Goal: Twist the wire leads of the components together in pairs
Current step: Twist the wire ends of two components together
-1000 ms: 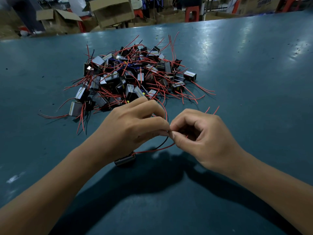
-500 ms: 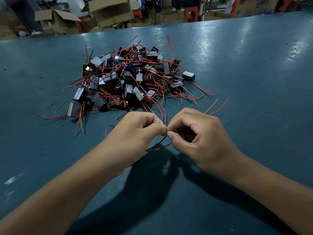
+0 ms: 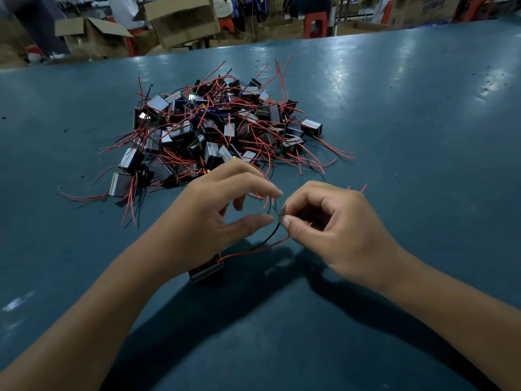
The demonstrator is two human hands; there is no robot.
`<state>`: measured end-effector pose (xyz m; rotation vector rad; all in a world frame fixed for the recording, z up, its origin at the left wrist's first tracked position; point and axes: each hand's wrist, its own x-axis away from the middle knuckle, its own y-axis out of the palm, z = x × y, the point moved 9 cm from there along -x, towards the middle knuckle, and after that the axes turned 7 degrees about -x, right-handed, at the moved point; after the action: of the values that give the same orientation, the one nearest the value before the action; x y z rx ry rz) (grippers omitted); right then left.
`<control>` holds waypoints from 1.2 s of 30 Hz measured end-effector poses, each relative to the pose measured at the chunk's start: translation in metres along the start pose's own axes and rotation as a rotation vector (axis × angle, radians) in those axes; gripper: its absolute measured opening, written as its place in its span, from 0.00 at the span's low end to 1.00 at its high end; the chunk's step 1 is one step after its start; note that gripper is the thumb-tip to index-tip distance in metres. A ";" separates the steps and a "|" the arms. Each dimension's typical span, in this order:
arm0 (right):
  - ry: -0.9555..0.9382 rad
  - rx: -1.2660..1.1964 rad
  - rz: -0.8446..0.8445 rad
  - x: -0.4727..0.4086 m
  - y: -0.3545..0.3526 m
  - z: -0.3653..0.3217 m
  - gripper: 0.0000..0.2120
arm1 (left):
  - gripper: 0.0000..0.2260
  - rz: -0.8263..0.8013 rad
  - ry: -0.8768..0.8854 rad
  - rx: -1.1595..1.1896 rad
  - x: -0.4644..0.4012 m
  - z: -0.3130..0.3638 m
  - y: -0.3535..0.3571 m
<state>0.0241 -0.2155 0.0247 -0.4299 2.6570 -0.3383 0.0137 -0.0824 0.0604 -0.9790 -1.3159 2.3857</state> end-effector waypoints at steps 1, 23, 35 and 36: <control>0.011 -0.023 -0.009 0.000 0.001 0.001 0.04 | 0.09 0.002 0.052 -0.032 -0.001 0.004 0.000; -0.147 0.128 0.030 0.003 0.000 -0.013 0.03 | 0.10 -0.142 -0.406 0.476 0.009 -0.020 0.035; 0.062 0.123 0.021 -0.004 -0.010 0.015 0.04 | 0.06 -0.182 -0.342 0.350 0.009 -0.028 0.039; 0.072 0.133 0.020 -0.005 -0.011 0.017 0.05 | 0.06 -0.184 -0.338 0.334 0.009 -0.028 0.038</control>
<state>0.0383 -0.2269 0.0148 -0.3552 2.6854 -0.5303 0.0292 -0.0811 0.0149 -0.3600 -1.0002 2.5827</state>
